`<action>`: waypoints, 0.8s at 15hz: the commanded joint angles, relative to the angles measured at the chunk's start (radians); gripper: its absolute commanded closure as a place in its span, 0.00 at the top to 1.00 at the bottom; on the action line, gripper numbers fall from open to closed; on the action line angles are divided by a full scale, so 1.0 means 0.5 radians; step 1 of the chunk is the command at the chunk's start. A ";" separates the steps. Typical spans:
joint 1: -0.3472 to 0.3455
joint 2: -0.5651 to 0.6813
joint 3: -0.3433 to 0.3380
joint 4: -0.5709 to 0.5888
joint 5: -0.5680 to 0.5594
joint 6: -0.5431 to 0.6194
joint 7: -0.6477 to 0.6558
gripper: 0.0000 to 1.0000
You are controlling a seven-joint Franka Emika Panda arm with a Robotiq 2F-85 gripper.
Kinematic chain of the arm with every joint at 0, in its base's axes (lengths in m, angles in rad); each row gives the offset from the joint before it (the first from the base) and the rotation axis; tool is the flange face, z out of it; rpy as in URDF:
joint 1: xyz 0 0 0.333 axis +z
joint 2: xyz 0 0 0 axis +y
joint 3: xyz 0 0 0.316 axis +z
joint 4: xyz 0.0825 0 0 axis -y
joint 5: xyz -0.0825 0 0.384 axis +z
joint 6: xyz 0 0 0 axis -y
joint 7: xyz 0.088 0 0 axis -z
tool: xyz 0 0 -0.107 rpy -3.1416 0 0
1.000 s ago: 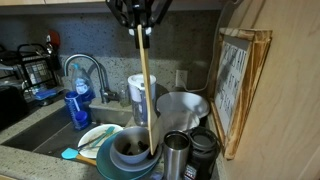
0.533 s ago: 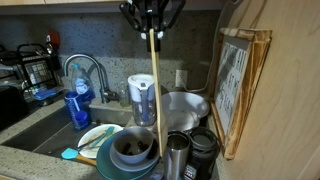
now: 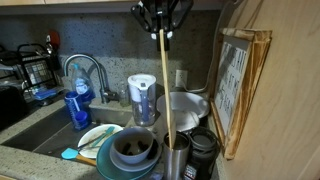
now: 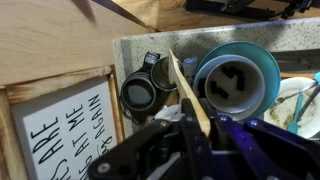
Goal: Remove the wooden spatula from the holder and place it inside the white bowl, stir the contents in the bowl using the spatula, place the spatula back in the holder
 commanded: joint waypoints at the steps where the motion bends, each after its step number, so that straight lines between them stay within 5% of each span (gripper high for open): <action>1: -0.040 0.078 0.024 0.087 -0.008 0.043 -0.040 0.03; 12: -0.048 0.192 0.067 0.135 0.010 0.123 -0.049 0.03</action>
